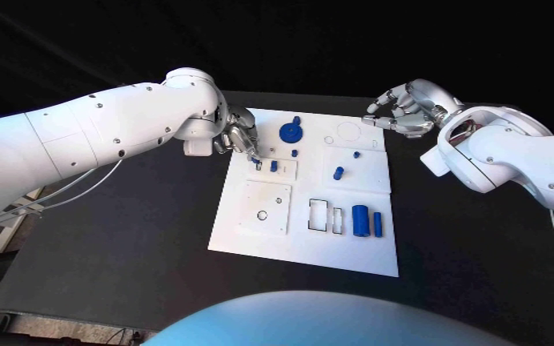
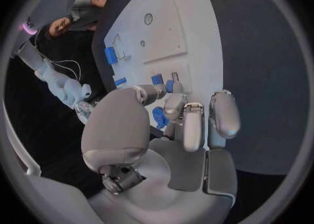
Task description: Assemble the parts on the task board
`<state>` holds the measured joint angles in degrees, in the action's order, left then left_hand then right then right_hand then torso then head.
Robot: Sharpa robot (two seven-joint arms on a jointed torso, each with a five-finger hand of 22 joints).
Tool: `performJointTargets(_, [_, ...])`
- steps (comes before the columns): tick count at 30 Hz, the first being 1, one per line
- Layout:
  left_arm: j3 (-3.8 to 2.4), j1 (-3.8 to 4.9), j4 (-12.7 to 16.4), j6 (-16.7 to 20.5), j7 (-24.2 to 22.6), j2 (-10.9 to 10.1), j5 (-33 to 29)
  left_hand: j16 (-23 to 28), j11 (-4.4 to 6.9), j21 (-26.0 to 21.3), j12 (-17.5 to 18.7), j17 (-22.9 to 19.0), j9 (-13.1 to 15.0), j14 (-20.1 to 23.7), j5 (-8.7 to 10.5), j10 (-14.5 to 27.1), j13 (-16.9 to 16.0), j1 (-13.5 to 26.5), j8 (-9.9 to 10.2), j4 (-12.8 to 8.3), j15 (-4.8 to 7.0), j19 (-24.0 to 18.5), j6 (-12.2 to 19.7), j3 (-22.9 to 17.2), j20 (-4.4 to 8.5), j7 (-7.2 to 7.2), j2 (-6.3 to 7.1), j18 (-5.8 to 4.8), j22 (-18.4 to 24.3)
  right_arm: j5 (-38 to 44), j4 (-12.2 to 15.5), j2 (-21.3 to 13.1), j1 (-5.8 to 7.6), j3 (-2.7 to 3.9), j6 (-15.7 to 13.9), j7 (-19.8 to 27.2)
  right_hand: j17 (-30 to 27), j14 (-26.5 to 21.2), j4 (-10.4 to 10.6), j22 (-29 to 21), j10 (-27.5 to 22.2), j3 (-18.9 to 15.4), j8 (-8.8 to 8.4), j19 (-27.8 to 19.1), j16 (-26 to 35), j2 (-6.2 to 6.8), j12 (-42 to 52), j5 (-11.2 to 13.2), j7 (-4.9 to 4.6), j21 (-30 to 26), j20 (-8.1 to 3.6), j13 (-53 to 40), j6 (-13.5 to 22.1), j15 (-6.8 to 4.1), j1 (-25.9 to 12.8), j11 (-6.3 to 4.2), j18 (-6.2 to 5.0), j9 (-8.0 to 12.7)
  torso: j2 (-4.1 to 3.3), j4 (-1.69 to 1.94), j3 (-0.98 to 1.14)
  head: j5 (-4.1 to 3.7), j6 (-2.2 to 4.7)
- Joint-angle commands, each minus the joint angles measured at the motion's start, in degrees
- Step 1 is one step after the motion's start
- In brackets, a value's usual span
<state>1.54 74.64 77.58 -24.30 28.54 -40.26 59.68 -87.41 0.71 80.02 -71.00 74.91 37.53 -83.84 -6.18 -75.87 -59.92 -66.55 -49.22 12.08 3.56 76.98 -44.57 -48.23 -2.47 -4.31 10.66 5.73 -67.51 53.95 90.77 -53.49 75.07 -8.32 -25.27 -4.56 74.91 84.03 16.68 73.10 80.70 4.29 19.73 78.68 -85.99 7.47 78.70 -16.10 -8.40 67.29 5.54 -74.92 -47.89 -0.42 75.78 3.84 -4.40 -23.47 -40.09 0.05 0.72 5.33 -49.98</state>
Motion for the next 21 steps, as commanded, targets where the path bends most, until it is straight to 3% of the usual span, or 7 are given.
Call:
performJointTargets(1, [-0.01,0.25,-0.64,-3.87,-0.69,0.67,-1.14,-0.13,-0.16,0.05,0.22,10.87,0.38,-4.93,-0.14,0.22,-0.11,-0.16,-0.20,-10.42,0.33,0.05,-0.93,-9.92,-0.07,0.38,0.45,-0.91,-0.01,0.47,-0.05,0.12,-0.03,0.01,0.70,-0.01,5.86,3.80,-0.03,-0.07,-0.30,-0.19,0.29,-0.21,0.26,-0.14,-0.27,-0.23,-0.01,-0.24,-0.01,-2.95,0.44,-0.10,-0.28,-0.18,-0.92,-0.04,-0.02,0.08,0.02,0.02,-0.02])
performJointTargets(21, [0.61,0.57,-5.43,-8.33,-1.36,4.48,2.55,-0.11,-0.16,0.05,0.22,10.85,0.43,-4.92,-0.24,0.16,-0.15,-0.24,-0.14,-10.69,0.32,0.00,-0.98,-9.96,-0.08,0.37,0.65,-0.90,0.00,0.48,-0.19,0.41,-0.14,0.01,0.68,0.08,5.86,3.80,-0.03,-0.07,-0.30,-0.19,0.29,-0.21,0.26,-0.14,-0.27,-0.23,-0.01,-0.24,-0.01,-2.95,0.44,-0.10,-0.28,-0.18,-0.92,-0.04,0.00,0.06,-0.01,0.12,-0.02])
